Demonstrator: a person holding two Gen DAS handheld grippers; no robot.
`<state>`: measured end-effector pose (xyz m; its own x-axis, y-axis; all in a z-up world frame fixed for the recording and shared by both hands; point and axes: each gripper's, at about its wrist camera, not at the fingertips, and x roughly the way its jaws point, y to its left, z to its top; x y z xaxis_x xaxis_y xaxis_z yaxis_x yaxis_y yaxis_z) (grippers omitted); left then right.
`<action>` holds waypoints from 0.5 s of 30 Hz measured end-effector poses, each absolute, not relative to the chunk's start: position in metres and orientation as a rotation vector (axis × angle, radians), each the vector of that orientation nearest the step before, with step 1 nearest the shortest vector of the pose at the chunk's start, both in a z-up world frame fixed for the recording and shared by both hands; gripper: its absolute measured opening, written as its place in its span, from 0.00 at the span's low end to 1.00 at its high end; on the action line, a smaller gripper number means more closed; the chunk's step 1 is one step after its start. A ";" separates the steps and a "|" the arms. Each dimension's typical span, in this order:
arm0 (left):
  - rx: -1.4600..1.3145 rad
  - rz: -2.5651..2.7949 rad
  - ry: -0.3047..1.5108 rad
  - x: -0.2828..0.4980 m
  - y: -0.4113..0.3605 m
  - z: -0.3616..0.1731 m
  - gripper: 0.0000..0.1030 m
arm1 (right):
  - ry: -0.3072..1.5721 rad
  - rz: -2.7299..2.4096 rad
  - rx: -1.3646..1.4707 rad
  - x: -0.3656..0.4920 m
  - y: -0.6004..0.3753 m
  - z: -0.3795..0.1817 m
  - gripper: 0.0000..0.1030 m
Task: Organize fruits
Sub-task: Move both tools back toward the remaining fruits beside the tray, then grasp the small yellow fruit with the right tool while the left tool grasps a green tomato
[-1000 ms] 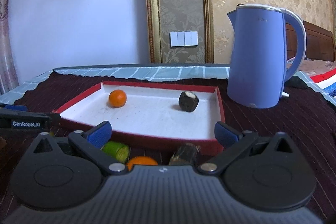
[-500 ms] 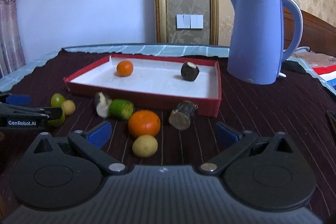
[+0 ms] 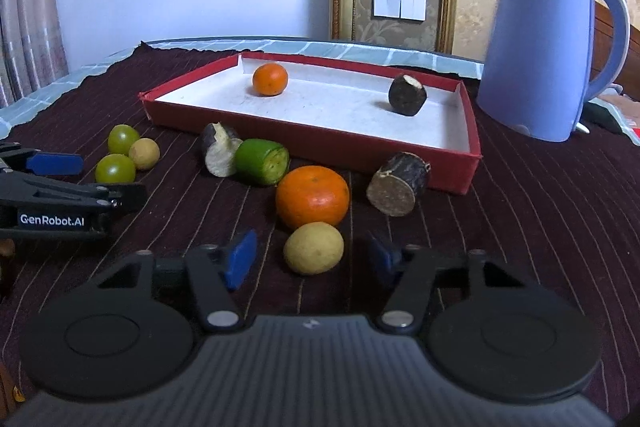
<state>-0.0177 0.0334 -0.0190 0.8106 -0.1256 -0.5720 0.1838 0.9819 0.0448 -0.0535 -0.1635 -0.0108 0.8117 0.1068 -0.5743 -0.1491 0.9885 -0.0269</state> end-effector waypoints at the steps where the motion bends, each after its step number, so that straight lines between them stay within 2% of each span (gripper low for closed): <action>1: 0.094 -0.175 0.611 -0.017 0.033 -0.019 0.68 | 0.609 0.140 -0.073 -0.054 -0.163 -0.011 0.49; 3: 0.080 -0.187 0.619 -0.015 0.033 -0.020 0.55 | 0.606 0.138 -0.074 -0.054 -0.164 -0.011 0.36; 4: 0.074 -0.187 0.618 -0.015 0.034 -0.020 0.51 | 0.604 0.134 -0.074 -0.054 -0.164 -0.011 0.33; 5: 0.069 -0.185 0.618 -0.015 0.034 -0.019 0.41 | 0.602 0.133 -0.073 -0.054 -0.165 -0.011 0.28; 6: 0.066 -0.184 0.618 -0.015 0.035 -0.019 0.33 | 0.600 0.133 -0.071 -0.054 -0.166 -0.010 0.28; 15: 0.062 -0.193 0.593 -0.019 0.040 -0.016 0.30 | 0.583 0.139 -0.071 -0.058 -0.168 -0.010 0.28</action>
<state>-0.0194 0.0400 -0.0159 0.8121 -0.1627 -0.5604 0.1984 0.9801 0.0029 -0.0585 -0.1679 -0.0100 0.8256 0.1103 -0.5534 -0.1504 0.9883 -0.0274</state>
